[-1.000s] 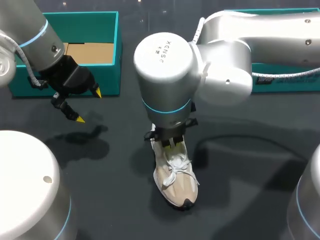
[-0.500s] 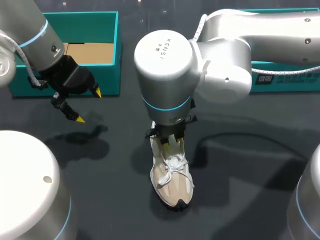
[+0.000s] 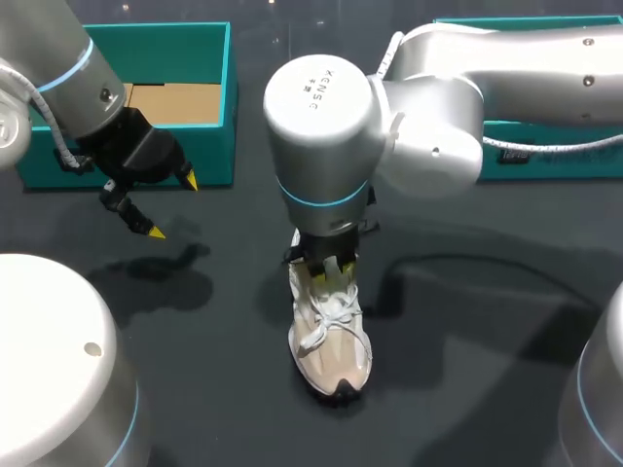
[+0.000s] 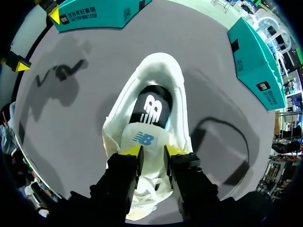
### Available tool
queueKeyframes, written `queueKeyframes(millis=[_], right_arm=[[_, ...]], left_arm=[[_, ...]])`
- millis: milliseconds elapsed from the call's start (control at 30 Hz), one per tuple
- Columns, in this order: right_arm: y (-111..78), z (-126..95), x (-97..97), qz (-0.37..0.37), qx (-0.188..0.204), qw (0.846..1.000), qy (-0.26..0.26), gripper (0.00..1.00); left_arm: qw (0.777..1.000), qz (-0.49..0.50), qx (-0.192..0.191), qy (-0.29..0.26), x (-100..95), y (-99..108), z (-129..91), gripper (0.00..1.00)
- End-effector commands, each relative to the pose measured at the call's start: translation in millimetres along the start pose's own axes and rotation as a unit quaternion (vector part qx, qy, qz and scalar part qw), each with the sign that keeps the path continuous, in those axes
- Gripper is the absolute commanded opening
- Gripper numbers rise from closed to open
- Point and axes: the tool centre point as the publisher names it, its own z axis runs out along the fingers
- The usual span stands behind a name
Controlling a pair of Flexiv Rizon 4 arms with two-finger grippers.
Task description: Take the shoe out of the shoebox, open the shoe tongue, remove and reinsert the insole, then place the shoe into the shoebox
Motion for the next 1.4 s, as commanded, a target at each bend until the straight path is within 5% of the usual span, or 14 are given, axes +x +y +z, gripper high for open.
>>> queueKeyframes(millis=[33,267,467,833,1233,1333,1400], right_arm=[[-5.8,-40,-2.3,-0.019,-0.032,0.999,-0.02,0.33],[-0.4,-60,-9.1,-0.101,-0.051,0.994,-0.003,0.38],[2.3,-66,-10.5,-0.22,-0.059,0.974,0.009,0.44],[14.5,-72,-15.3,-0.391,-0.071,0.917,0.037,0.47],[47.2,-59,-11.3,-0.451,-0.061,0.89,0.034,0.5],[51.2,-57,-11.1,-0.463,-0.061,0.884,0.031,0.87],[54.0,-57,-11.3,-0.473,-0.066,0.878,0.031,1.0]], left_arm=[[1.0,0.0,-0.001,-0.001,1.2,0,-1,1.0],[1.0,0.0,-0.001,-0.001,1.2,0,-1,1.0],[1.0,0.0,-0.001,-0.001,1.2,0,-1,1.0],[1.0,0.0,-0.001,-0.001,1.2,0,-1,1.0],[1.0,0.0,-0.001,-0.001,1.2,0,-1,1.0],[1.0,0.0,-0.001,-0.001,1.2,0,-1,1.0],[1.0,0.0,-0.001,-0.001,1.2,0,-1,1.0]])
